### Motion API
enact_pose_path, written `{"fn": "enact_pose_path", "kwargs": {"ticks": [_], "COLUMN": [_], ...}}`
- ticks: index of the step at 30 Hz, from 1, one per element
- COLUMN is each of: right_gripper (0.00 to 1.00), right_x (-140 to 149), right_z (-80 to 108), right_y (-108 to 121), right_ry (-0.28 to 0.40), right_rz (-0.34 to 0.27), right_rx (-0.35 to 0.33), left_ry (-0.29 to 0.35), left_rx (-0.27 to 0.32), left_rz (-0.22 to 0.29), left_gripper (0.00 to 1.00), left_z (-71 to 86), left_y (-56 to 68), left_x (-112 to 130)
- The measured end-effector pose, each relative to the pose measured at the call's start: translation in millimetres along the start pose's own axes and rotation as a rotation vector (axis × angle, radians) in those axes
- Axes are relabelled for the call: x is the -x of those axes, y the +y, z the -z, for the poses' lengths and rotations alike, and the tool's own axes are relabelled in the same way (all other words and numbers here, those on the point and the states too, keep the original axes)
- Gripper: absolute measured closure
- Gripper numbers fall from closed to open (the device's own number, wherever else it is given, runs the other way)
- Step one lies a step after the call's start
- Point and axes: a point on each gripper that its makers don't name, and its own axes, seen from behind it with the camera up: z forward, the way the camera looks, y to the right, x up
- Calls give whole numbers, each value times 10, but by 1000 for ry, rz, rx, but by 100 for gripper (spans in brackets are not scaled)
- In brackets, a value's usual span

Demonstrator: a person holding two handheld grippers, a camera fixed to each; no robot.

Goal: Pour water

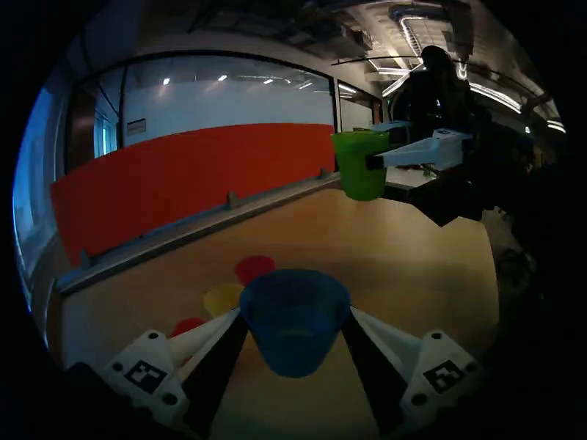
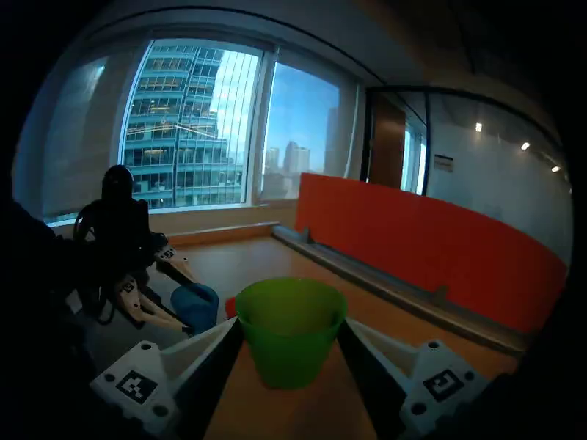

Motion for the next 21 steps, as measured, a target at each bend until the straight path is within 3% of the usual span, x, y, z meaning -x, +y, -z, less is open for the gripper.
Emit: {"fn": "enact_pose_path", "kwargs": {"ticks": [21], "right_gripper": [11], "right_x": [673], "right_z": [-205], "right_y": [-54], "right_ry": [-130], "right_rz": [8], "right_rx": [-44], "left_ry": [-180], "left_rx": [35], "left_rz": [-37], "left_gripper": [15], "left_z": [-89], "left_y": [29], "left_x": [532]}}
